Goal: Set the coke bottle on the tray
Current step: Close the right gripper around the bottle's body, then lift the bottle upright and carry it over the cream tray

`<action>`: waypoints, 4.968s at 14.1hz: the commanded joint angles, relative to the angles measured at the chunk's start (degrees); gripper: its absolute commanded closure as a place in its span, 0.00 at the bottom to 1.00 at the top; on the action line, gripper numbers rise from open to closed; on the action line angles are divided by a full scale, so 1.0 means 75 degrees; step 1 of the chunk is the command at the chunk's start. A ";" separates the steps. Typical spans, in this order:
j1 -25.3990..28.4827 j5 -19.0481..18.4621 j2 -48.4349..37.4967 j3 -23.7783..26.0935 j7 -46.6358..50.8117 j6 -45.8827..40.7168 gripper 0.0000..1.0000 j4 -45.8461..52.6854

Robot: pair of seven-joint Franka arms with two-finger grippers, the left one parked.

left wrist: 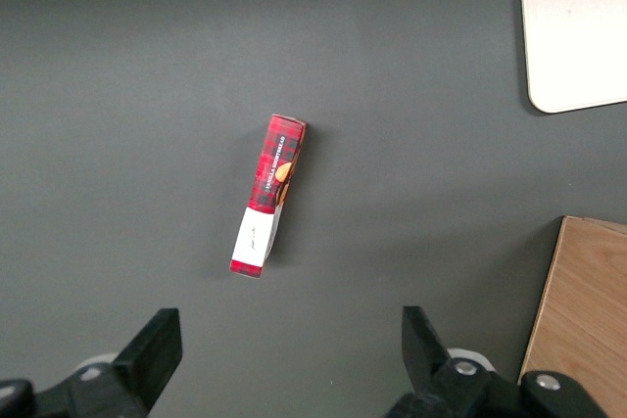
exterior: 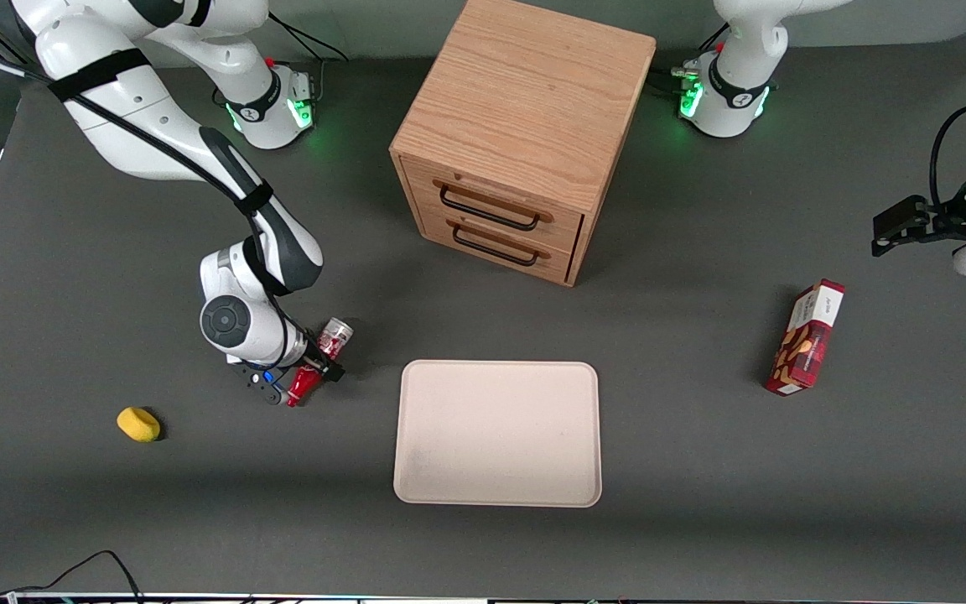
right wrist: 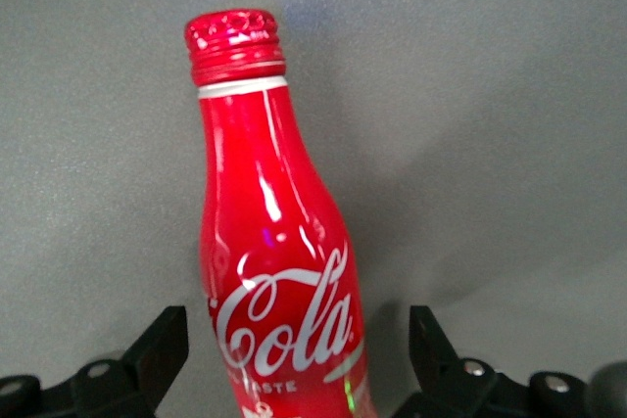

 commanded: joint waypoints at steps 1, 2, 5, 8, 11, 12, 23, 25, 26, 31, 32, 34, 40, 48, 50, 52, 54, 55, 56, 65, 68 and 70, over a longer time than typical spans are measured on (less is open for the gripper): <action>-0.0006 -0.0157 -0.0087 0.0009 0.0225 0.0110 0.00 -0.0103; -0.0006 -0.0157 -0.0087 0.0009 0.0214 0.0099 0.00 -0.0103; -0.0006 -0.0157 -0.0099 0.0009 0.0214 0.0099 0.00 -0.0079; -0.0006 -0.0157 -0.0087 0.0009 0.0225 0.0099 0.00 -0.0079; -0.0006 -0.0157 -0.0098 0.0009 0.0225 0.0087 0.00 -0.0079; -0.0006 -0.0157 -0.0087 0.0009 0.0214 0.0099 0.00 -0.0079; -0.0006 -0.0227 -0.0262 0.0044 0.0038 -0.0554 1.00 0.0399; 0.0017 -0.0239 -0.0647 0.0079 -0.0067 -0.1304 1.00 0.0716; 0.0029 -0.0251 -0.0928 0.0126 -0.0195 -0.1690 1.00 0.0868; 0.0005 -0.0193 -0.1283 0.0512 -0.1753 -0.4783 1.00 0.3500; 0.0005 -0.0192 -0.1155 0.0664 -0.1918 -0.5171 1.00 0.4087; 0.0005 -0.0192 -0.0955 0.1050 -0.2082 -0.5269 1.00 0.4711; 0.0332 -0.0239 0.0989 0.1896 -0.2200 -0.3373 1.00 0.6225; 0.0801 -0.1162 0.2865 0.1861 -0.2552 -0.1719 1.00 0.6120; 0.0802 -0.1725 0.3111 0.1872 -0.2540 -0.1706 1.00 0.6097; 0.0802 -0.1844 0.3287 0.1872 -0.2540 -0.1694 1.00 0.6073; 0.0802 -0.2019 0.3416 0.1872 -0.2505 -0.1356 1.00 0.5968; 0.0802 -0.2032 0.3498 0.1872 -0.2494 -0.1262 1.00 0.5968; 0.0825 -0.2032 0.3557 0.1872 -0.2493 -0.1168 1.00 0.5979; 0.0907 -0.2067 0.3698 0.1837 -0.2435 -0.0909 0.00 0.5968; 0.0908 -0.2079 0.3698 0.1814 -0.2423 -0.0909 0.00 0.5968; 0.0908 -0.2079 0.3698 0.1802 -0.2423 -0.0909 0.00 0.5956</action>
